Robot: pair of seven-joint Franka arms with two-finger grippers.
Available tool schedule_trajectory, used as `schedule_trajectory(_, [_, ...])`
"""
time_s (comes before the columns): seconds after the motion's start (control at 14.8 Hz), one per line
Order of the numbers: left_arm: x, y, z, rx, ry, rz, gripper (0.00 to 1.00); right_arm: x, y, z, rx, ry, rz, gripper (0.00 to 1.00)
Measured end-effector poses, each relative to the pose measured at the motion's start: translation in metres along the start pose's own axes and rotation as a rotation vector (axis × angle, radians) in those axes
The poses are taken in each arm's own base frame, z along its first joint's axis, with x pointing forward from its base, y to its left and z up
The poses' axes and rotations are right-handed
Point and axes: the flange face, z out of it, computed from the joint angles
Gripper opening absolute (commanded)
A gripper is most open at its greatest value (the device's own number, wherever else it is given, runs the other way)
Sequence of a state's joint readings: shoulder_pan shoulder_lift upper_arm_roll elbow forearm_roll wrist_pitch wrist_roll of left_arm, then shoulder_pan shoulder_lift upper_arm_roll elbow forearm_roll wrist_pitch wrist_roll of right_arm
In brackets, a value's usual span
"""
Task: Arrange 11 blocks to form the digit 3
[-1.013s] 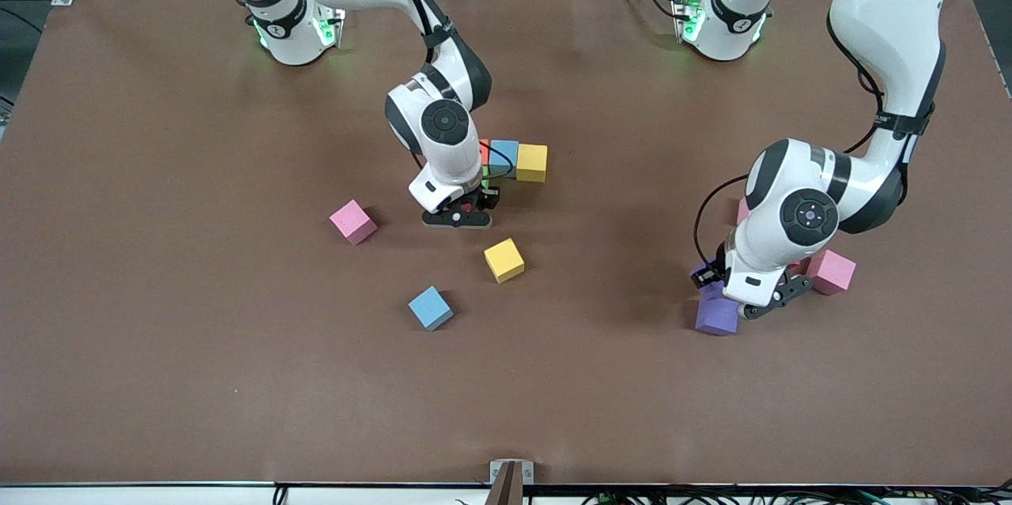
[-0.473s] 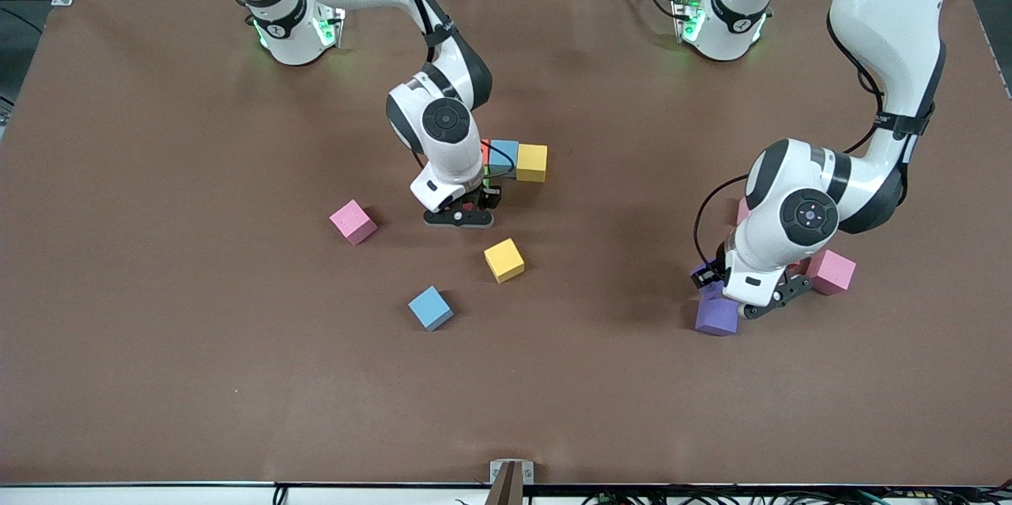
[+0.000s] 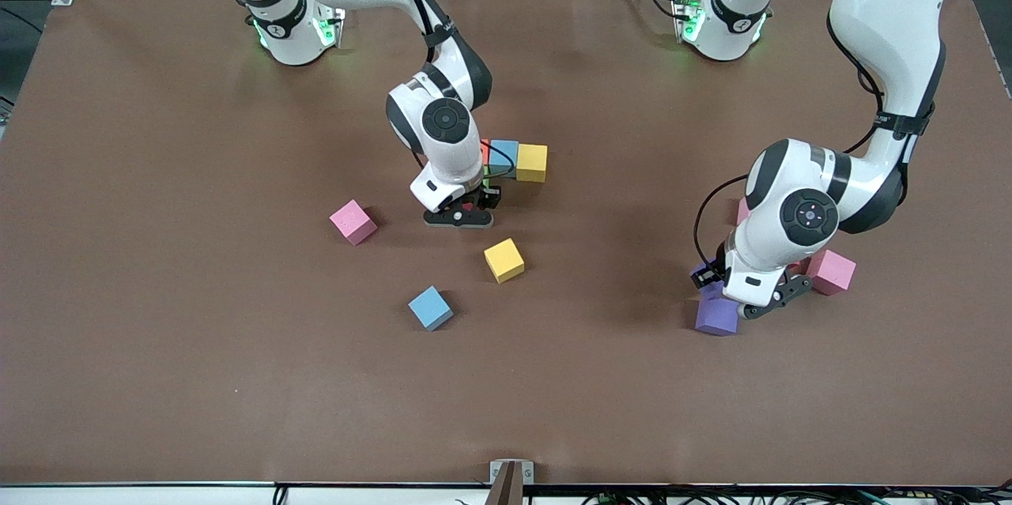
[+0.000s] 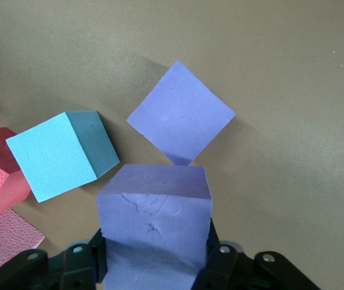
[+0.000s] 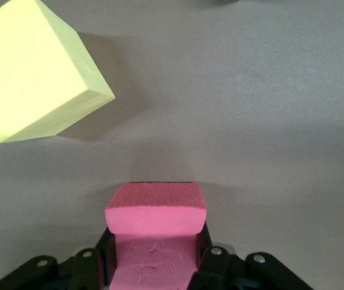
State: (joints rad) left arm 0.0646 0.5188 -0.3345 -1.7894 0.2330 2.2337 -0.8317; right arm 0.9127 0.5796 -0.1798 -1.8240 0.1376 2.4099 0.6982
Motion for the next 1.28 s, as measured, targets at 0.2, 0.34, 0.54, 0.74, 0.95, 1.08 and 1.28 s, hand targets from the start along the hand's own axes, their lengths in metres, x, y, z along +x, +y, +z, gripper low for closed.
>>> schedule_trajectory(0.2, [0.0000, 0.0000, 0.0000, 0.000, 0.000, 0.000, 0.43, -0.0001, 0.0002, 0.0004, -0.001, -0.001, 0.000, 0.33])
schedule_trajectory(0.34, [0.0000, 0.0000, 0.0000, 0.000, 0.000, 0.000, 0.43, -0.0002, 0.0003, 0.0008, -0.001, -0.001, 0.000, 0.38])
schedule_trajectory(0.54, [0.0000, 0.0000, 0.0000, 0.000, 0.000, 0.000, 0.43, -0.0002, 0.0006, 0.0011, -0.001, -0.001, 0.001, 1.00])
schedule_trajectory(0.74, [0.0000, 0.0000, 0.0000, 0.000, 0.000, 0.000, 0.43, 0.0002, 0.0010, 0.0011, -0.001, 0.000, 0.004, 1.00])
schedule_trajectory(0.95, [0.0000, 0.0000, 0.0000, 0.000, 0.000, 0.000, 0.43, 0.0007, 0.0012, 0.0009, 0.000, 0.001, 0.005, 1.00])
schedule_trajectory(1.08, [0.0000, 0.0000, 0.0000, 0.000, 0.000, 0.000, 0.43, 0.0010, 0.0013, 0.0008, 0.001, 0.002, 0.006, 1.00])
schedule_trajectory(1.28, [-0.0002, 0.0002, 0.0000, 0.000, 0.000, -0.009, 0.43, 0.0013, 0.0011, 0.0005, 0.003, 0.005, 0.012, 1.00])
